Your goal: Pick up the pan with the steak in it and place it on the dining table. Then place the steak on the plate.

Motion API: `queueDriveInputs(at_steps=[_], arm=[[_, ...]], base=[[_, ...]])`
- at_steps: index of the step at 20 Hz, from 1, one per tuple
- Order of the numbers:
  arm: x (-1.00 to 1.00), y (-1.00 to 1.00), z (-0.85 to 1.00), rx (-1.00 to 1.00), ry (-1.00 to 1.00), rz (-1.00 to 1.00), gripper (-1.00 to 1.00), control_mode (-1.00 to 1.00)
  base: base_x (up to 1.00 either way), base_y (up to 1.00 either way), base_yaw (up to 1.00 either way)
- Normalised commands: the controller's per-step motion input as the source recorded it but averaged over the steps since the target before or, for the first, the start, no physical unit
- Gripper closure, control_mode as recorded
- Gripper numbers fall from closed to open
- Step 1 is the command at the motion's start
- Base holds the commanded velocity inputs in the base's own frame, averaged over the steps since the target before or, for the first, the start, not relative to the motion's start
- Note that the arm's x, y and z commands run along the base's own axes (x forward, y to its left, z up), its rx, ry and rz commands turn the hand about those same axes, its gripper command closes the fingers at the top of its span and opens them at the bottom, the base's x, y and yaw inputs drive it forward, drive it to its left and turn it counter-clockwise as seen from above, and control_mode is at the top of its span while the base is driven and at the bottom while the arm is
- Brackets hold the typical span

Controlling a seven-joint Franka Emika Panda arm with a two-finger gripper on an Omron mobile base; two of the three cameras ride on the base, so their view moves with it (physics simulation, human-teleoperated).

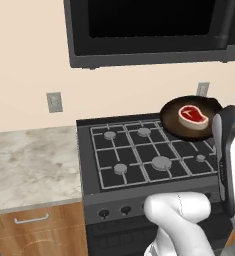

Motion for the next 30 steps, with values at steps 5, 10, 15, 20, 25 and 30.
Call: queueDriveInputs(at_steps=[5, 10, 15, 20, 25, 30], arm=[[-0.79, 0.19, 0.50, 0.00, 0.05, 0.18, 1.00, -1.00], [-0.76, 0.33, 0.21, 0.00, 0.03, 0.17, 1.00, -1.00], [-0.57, 0.55, -0.06, 0.02, -0.03, 0.14, 1.00, -1.00], [-0.09, 0.38, -0.08, 0.10, -0.04, 0.09, 1.00, -1.00], [-0.06, 0.05, -0.03, 0.19, -0.03, 0.05, 1.00, -1.00], [-0.01, 0.00, 0.00, 0.04, -0.02, 0.00, 1.00, -1.00]], base=[[0.00, 0.00, 0.00], [0.00, 0.00, 0.00], [0.00, 0.00, 0.00], [0.00, 0.00, 0.00], [0.00, 0.00, 0.00], [0.00, 0.00, 0.00]])
